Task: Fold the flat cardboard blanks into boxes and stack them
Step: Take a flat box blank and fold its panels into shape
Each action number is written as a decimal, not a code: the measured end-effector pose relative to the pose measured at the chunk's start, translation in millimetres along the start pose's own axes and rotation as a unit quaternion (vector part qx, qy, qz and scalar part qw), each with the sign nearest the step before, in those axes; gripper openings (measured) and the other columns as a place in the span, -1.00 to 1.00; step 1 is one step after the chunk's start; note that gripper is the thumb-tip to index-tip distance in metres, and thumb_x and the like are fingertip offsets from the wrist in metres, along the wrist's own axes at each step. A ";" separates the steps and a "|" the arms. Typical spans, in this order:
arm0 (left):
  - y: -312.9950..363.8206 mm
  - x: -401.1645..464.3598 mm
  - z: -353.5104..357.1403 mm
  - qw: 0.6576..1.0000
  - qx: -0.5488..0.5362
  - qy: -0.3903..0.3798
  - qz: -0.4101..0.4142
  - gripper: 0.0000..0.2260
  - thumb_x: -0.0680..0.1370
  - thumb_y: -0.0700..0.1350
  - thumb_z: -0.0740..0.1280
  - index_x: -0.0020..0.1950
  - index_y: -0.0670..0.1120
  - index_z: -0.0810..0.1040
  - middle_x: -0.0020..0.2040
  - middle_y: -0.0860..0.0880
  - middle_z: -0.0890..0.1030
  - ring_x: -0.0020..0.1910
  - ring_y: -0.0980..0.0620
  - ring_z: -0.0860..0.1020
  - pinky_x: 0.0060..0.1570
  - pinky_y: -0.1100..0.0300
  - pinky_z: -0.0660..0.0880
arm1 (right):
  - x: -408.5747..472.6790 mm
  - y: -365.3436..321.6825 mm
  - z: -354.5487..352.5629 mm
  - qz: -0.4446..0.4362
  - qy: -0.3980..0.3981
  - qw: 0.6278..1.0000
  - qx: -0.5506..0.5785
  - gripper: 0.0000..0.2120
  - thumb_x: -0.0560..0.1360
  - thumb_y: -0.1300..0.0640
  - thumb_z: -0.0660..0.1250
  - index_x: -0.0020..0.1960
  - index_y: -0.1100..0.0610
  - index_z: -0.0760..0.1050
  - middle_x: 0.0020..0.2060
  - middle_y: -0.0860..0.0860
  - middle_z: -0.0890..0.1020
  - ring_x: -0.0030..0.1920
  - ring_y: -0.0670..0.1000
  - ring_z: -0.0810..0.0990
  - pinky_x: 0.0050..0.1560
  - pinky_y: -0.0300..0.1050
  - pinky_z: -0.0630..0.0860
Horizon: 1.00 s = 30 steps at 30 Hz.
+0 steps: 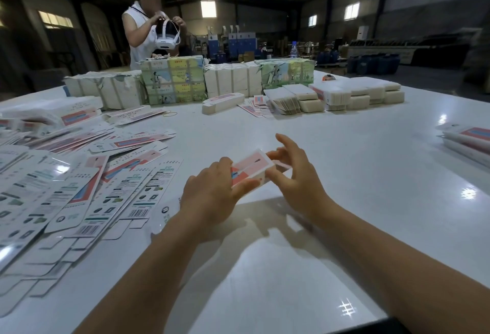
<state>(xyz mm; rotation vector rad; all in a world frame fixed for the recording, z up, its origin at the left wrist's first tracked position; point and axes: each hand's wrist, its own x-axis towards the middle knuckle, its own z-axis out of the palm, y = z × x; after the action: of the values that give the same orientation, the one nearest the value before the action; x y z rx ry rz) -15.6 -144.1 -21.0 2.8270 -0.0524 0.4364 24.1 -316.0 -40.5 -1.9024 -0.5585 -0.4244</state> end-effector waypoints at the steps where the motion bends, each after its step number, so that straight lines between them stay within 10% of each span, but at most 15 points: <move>1: 1.8 0.1 2.1 1.000 0.000 0.005 -0.007 -0.53 0.46 0.39 0.06 0.08 0.02 0.31 0.05 0.02 0.52 -0.12 -0.01 0.49 -0.06 0.02 0.45 | -2.0 0.5 5.2 -0.013 0.008 0.999 -0.030 -0.51 0.58 0.19 0.25 0.46 -0.01 0.21 0.11 -0.10 0.43 0.11 -0.17 0.43 0.08 -0.55 0.35; 6: 5.5 0.3 6.5 0.999 0.027 0.034 -0.023 -0.40 0.40 0.43 -0.06 0.13 0.00 0.33 0.08 -0.01 0.52 -0.06 -0.04 0.48 -0.02 0.00 0.43 | -3.4 -0.8 11.9 -0.031 0.037 0.998 -0.043 -0.54 0.61 0.10 0.16 0.49 0.02 0.21 0.25 -0.08 0.43 0.18 -0.17 0.36 -0.01 -0.68 0.26; 9: 5.6 -1.1 7.7 0.997 0.066 0.047 -0.006 -0.43 0.44 0.41 -0.04 0.15 0.00 0.34 0.10 -0.01 0.52 -0.03 -0.04 0.48 -0.01 0.02 0.40 | 9.4 -2.3 2.3 0.155 0.134 0.966 0.157 -0.69 0.62 0.05 0.13 0.34 0.03 0.36 0.20 0.03 0.53 0.07 -0.11 0.47 0.04 -0.32 0.47; 12: 9.5 -3.2 11.0 0.990 0.129 0.053 0.023 -0.35 0.38 0.42 -0.15 0.19 0.01 0.33 0.11 0.02 0.50 0.01 -0.04 0.46 -0.05 0.07 0.31 | 19.0 -4.9 -9.8 0.418 0.087 0.738 0.523 -0.58 0.65 -0.03 0.03 0.18 0.30 0.43 -0.02 0.11 0.64 -0.01 0.10 0.63 -0.14 0.08 0.56; 14: 11.7 -4.9 12.7 0.985 0.158 0.060 0.041 -0.28 0.34 0.42 -0.25 0.22 0.02 0.32 0.12 0.03 0.49 0.03 -0.03 0.45 -0.06 0.08 0.28 | 16.7 -6.3 -16.7 0.440 0.020 0.671 0.596 -0.53 0.66 -0.01 -0.03 0.20 0.35 0.43 0.00 0.27 0.65 -0.03 0.29 0.65 -0.20 0.24 0.58; 19: 10.9 -6.9 11.7 0.977 0.196 0.073 0.050 -0.23 0.30 0.40 -0.35 0.21 0.01 0.31 0.11 0.02 0.49 0.03 -0.03 0.46 -0.10 0.10 0.24 | 13.0 -11.8 -13.6 0.401 -0.038 0.723 0.561 -0.69 0.61 0.18 0.08 0.12 0.36 0.49 0.07 0.35 0.60 -0.01 0.35 0.63 -0.20 0.34 0.59; 24: 11.3 -8.1 11.9 0.972 0.215 0.081 0.053 -0.34 0.40 0.41 -0.23 0.20 0.00 0.30 0.10 0.02 0.49 0.02 -0.02 0.45 -0.11 0.11 0.21 | 9.6 -14.7 -4.0 0.338 -0.018 0.832 0.440 -0.73 0.61 0.24 0.12 -0.08 0.27 0.58 -0.24 0.18 0.69 -0.25 0.11 0.69 -0.37 -0.08 0.62; 30: 12.3 -12.7 7.8 0.963 0.239 0.106 0.069 -0.22 0.30 0.40 -0.38 0.21 0.00 0.30 0.08 0.02 0.49 0.01 -0.02 0.46 -0.13 0.14 0.18 | 6.6 -8.2 -3.3 0.262 -0.048 0.902 0.340 -0.78 0.56 0.25 0.22 -0.06 0.24 0.65 -0.12 0.19 0.70 -0.16 0.08 0.68 -0.23 -0.15 0.62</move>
<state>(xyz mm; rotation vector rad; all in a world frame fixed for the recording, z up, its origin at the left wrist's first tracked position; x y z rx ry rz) -26.4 -158.2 -28.7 3.2361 -0.1155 0.8887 24.9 -315.1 -29.5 -1.3140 -0.1900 0.2075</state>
